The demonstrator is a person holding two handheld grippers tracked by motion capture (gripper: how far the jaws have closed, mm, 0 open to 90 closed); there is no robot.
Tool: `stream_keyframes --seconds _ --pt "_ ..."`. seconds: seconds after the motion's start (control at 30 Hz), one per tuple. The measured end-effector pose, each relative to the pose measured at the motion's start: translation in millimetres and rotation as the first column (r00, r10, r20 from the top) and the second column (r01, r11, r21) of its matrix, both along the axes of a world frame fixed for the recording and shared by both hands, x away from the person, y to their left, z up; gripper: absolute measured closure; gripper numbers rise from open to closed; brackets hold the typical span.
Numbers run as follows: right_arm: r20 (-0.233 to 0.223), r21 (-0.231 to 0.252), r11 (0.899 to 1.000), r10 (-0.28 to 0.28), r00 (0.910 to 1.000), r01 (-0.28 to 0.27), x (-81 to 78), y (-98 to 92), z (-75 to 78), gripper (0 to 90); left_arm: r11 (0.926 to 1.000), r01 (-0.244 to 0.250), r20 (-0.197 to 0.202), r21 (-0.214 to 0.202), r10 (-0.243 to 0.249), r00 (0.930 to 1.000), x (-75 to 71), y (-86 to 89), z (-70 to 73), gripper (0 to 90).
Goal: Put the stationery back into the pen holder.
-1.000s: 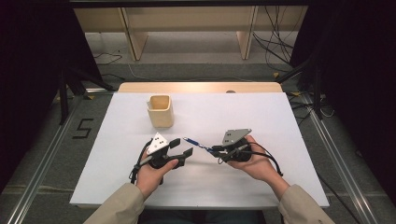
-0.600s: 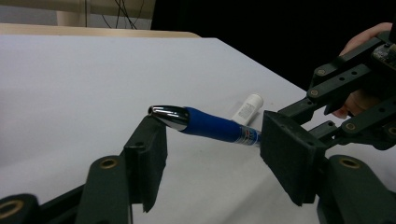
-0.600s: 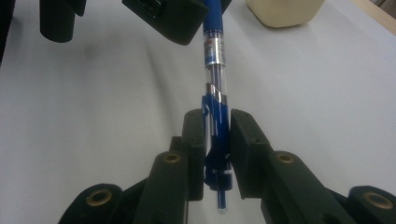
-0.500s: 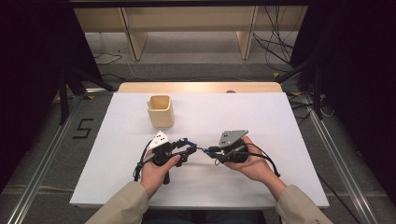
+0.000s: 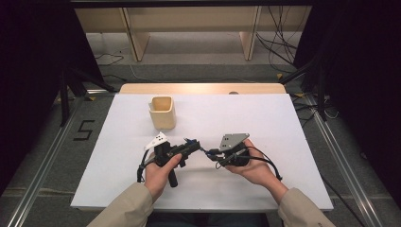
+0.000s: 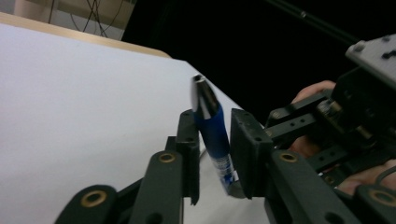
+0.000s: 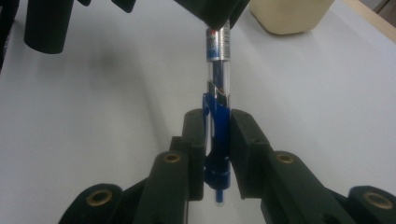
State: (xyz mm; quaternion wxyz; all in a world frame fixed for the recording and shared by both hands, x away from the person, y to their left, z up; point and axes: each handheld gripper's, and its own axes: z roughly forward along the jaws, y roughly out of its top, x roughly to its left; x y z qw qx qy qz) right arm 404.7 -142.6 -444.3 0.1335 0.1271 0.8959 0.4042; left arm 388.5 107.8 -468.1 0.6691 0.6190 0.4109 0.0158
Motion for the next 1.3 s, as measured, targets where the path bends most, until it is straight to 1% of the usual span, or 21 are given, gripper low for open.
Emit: stream_keyframes --seconds 0.03,0.07,0.2,0.27,0.33,0.37,0.43,0.5,0.67,0.7,0.77,0.83,0.87,1.0,1.1,1.27,1.3 --pt "0.007 0.003 1.000 0.000 1.0000 0.000 -0.1 0.7 0.2 76.7 1.0000 0.004 0.002 -0.007 -0.004 1.0000 -0.9 -0.6 1.2 77.6" --pt "0.009 0.003 1.000 0.003 1.0000 -0.003 -0.2 1.3 0.3 76.6 1.0000 0.005 0.011 -0.004 -0.005 0.9999 -1.9 -1.3 2.4 78.7" --pt "0.020 0.011 1.000 -0.010 0.9998 0.010 -0.6 2.7 0.2 75.2 0.9993 -0.002 0.058 0.038 -0.001 0.9983 -4.0 -3.5 8.2 79.3" --pt "0.027 0.026 0.999 -0.028 0.9993 0.027 0.0 2.5 0.4 69.8 0.9980 -0.019 0.082 0.061 0.014 0.9965 -4.7 -3.7 10.3 79.4" --pt "0.016 0.036 0.998 -0.043 0.9990 0.042 0.6 1.7 0.7 65.1 0.9961 -0.034 0.103 0.082 0.026 0.9943 -5.0 -2.4 12.0 79.4" --pt "0.014 0.037 0.998 -0.050 0.9986 0.049 0.8 1.3 0.8 62.7 0.9957 -0.043 0.113 0.082 0.034 0.9931 -4.9 -1.9 12.8 79.4" --pt "0.007 0.045 0.996 -0.072 0.9974 0.072 1.0 0.3 0.8 56.7 0.9939 -0.052 0.127 0.097 0.040 0.9911 -4.8 0.1 14.5 79.4" --pt "0.002 0.051 0.994 -0.096 0.9953 0.096 1.2 -1.3 1.0 52.8 0.9913 -0.066 0.151 0.114 0.048 0.9873 -4.5 2.3 16.5 79.4" --pt "-0.010 0.066 0.988 -0.138 0.9904 0.138 3.1 -7.0 0.9 44.7 0.9851 -0.092 0.194 0.145 0.063 0.9790 -4.4 6.5 20.2 79.4" --pt "-0.012 0.068 0.986 -0.150 0.9885 0.151 3.4 -8.1 0.9 43.6 0.9845 -0.097 0.198 0.147 0.066 0.9779 -4.4 7.1 20.7 79.4" --pt "-0.021 0.068 0.985 -0.158 0.9872 0.159 4.0 -10.0 0.7 41.3 0.9820 -0.106 0.212 0.157 0.071 0.9746 -3.8 10.0 22.5 79.4" --pt "-0.028 0.064 0.983 -0.168 0.9853 0.170 4.4 -11.6 0.4 39.3 0.9812 -0.117 0.220 0.154 0.081 0.9722 -2.9 12.8 24.3 79.4" --pt "-0.033 0.063 0.983 -0.172 0.9845 0.174 4.6 -12.1 0.0 38.5 0.9799 -0.121 0.225 0.159 0.083 0.9708 -2.2 15.0 25.3 79.4" --pt "-0.045 0.054 0.981 -0.186 0.9815 0.188 5.3 -14.5 -1.5 36.0 0.9741 -0.151 0.247 0.169 0.106 0.9631 1.4 23.3 30.0 79.4" --pt "-0.049 0.055 0.978 -0.197 0.9792 0.199 6.1 -16.5 -2.9 34.0 0.9715 -0.171 0.260 0.164 0.125 0.9575 4.7 29.1 34.4 79.4" --pt "-0.060 0.052 0.975 -0.213 0.9752 0.216 6.6 -18.6 -4.0 31.9 0.9650 -0.200 0.283 0.170 0.147 0.9477 10.3 38.3 42.9 79.4" --pt "-0.063 0.051 0.974 -0.215 0.9745 0.219 6.6 -18.8 -4.0 31.7 0.9636 -0.205 0.285 0.172 0.150 0.9466 11.2 40.2 44.4 79.4"
